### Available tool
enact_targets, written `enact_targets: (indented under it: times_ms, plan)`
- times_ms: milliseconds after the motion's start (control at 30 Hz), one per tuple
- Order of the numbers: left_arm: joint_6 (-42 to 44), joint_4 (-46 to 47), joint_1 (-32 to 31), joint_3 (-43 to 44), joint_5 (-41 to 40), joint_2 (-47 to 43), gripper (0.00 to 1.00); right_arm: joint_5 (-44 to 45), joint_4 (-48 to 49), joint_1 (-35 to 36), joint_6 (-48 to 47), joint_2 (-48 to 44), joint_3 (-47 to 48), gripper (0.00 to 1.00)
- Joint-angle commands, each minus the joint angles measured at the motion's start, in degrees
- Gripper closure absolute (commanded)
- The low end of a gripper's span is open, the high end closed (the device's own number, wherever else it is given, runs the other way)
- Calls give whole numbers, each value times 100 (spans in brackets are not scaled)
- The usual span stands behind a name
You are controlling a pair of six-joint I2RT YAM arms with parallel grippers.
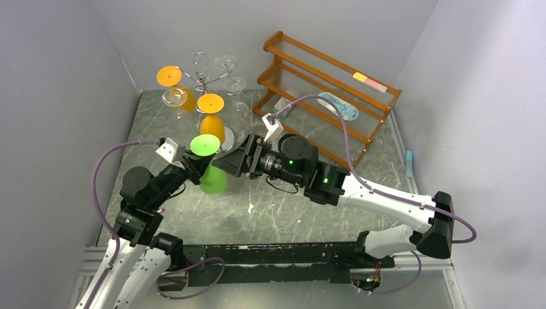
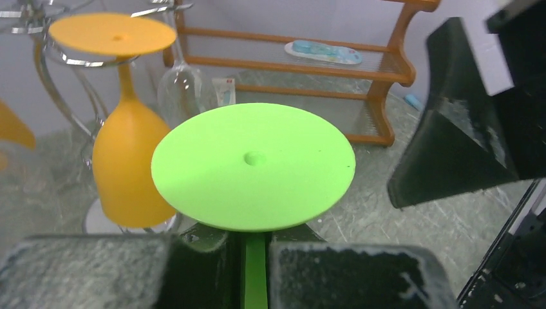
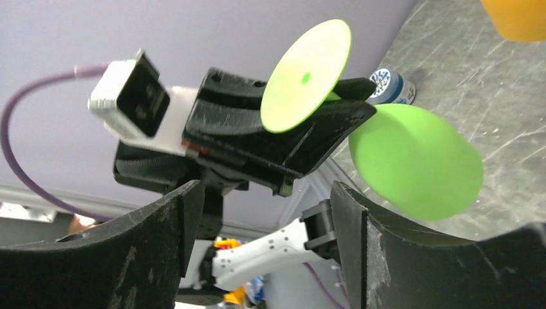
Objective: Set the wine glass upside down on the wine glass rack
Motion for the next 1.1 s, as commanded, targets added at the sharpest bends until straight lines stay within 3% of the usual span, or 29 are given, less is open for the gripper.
enact_targets:
  times_ms: [0,267,533,633,700,733,867,1000,1067]
  plan:
    - [684,955,-21,-180,816,-213,95,434,31,-70,1065,-9,153,26]
    - [838,1149,-21,-165,1416,-298,95,376,1,-363,1850,193,222,41]
    - [862,752,-20,7,1642,-199,95,-424,375,-450,1708,493,370,65]
    - [826,566,-15,93,1630,-133,93,-587,459,-450,1636,487,344,83]
    - [670,332,-20,163,1594,-92,84,-459,383,-451,1557,413,317,97]
    - [574,221,-21,199,1576,-83,77,-367,329,-450,1513,361,285,100]
    - [-61,-216,-15,328,1587,-127,50,41,71,-516,1307,73,155,100]
    - [-1015,-568,-21,460,1738,-324,30,419,-94,-626,1219,-242,-29,100]
    - [-1574,-742,-21,621,1726,-407,24,436,-154,-688,1167,-354,-73,100]
